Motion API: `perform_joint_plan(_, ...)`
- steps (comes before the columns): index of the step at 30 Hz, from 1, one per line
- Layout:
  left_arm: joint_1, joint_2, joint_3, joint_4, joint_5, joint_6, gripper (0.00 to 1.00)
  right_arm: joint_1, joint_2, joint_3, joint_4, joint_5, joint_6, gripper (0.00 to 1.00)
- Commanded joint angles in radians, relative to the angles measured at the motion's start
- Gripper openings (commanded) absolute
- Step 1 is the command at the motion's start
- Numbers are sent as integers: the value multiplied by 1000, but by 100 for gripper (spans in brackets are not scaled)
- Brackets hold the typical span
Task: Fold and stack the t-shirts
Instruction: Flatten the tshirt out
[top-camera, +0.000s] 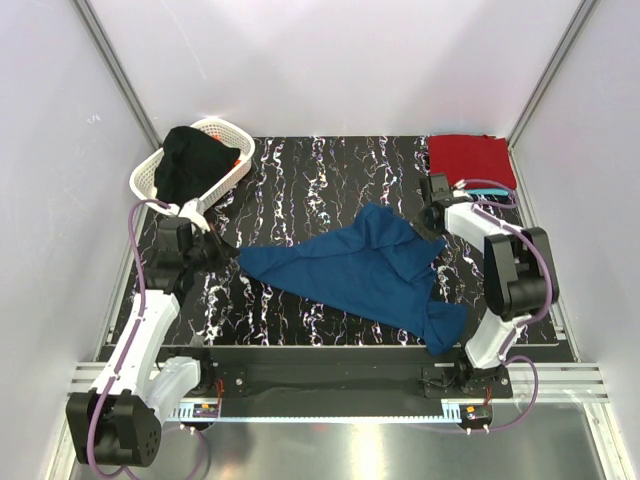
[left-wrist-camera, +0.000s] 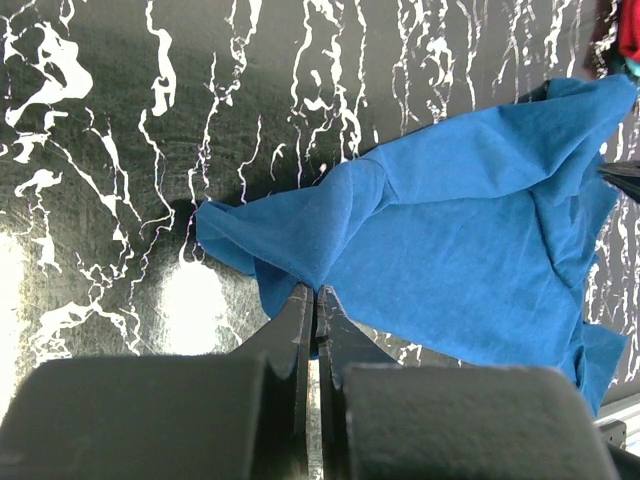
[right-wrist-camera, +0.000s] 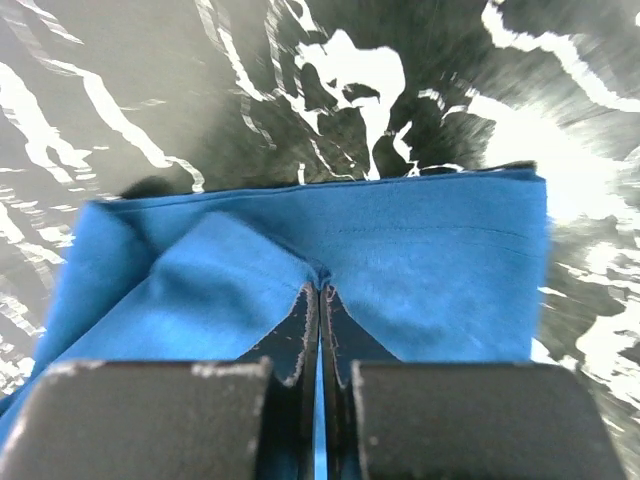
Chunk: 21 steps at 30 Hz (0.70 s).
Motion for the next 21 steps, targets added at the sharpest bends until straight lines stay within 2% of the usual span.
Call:
perform_joint_plan(1,5,-31,25,57,3,-18,0,-7,-123,66,-55,99,-94,3)
perform_joint_plan(4,5,-33,37,58,23,-28,0,-10,-146,83,-99,107,-110,9)
perform_joint_plan(6,5,-39,45,58,41,-33,0,-11,-169,77,-99,78,-122,0)
perform_joint_plan(11,5,-60,128,58,58,-73,0,-10,-309,82,-107,15,-134,0)
perform_joint_plan(16,5,-74,295,57,66,-137,0,-10,-494,236,-211,-13,-185,0)
perform_joint_plan(21,5,-141,497,24,75,-240,0,-10,-695,459,-427,-10,-203,0)
